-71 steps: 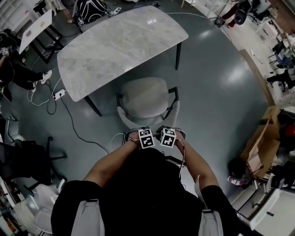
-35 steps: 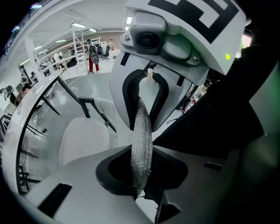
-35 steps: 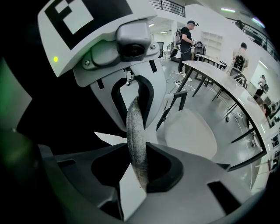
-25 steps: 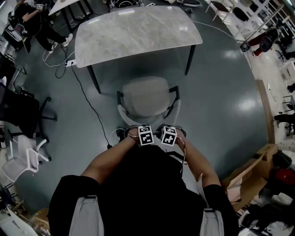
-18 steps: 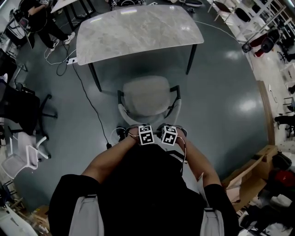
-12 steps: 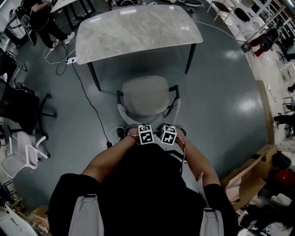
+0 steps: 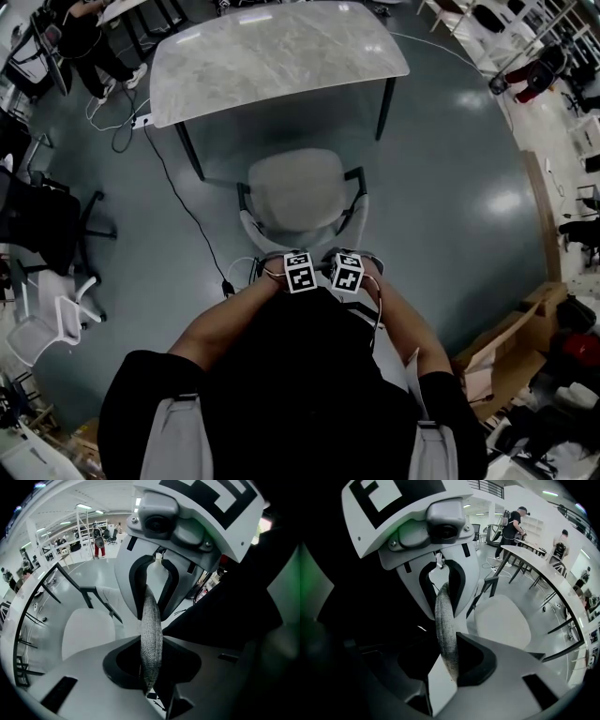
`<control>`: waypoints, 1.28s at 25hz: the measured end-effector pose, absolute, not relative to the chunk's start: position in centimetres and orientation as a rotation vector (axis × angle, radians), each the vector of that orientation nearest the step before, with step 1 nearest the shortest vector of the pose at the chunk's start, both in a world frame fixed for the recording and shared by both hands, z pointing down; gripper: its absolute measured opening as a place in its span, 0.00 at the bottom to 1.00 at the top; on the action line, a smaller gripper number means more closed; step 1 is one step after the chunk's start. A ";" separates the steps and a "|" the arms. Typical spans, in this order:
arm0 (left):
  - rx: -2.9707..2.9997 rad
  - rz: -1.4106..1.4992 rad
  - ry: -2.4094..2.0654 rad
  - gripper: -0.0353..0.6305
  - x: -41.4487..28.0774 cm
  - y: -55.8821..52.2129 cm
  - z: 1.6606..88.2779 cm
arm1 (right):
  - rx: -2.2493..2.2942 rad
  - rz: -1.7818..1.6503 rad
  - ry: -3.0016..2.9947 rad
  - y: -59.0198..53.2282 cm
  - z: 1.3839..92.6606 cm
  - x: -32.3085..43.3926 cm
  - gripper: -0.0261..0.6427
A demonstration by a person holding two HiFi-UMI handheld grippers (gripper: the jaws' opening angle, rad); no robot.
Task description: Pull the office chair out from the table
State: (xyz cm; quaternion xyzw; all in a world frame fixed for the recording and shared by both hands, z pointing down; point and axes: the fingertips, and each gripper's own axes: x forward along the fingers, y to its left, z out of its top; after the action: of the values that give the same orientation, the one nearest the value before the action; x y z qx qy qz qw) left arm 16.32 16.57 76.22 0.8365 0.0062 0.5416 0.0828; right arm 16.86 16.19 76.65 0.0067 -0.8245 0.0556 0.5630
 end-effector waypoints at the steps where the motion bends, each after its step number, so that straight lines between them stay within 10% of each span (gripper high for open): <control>1: 2.496 1.619 0.018 0.19 16.3 16.7 76.3 | 0.013 0.132 -1.940 16.3 76.7 16.8 0.20; 32: 2.549 1.545 0.067 0.25 16.0 19.2 76.3 | 0.050 0.094 -1.943 18.9 76.5 16.7 0.22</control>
State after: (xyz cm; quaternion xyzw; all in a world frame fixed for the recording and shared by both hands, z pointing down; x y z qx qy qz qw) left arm 15.96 19.17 76.32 0.8523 0.0224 0.5164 0.0801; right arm 16.67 18.87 76.48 0.0214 -0.8253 0.0399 0.5629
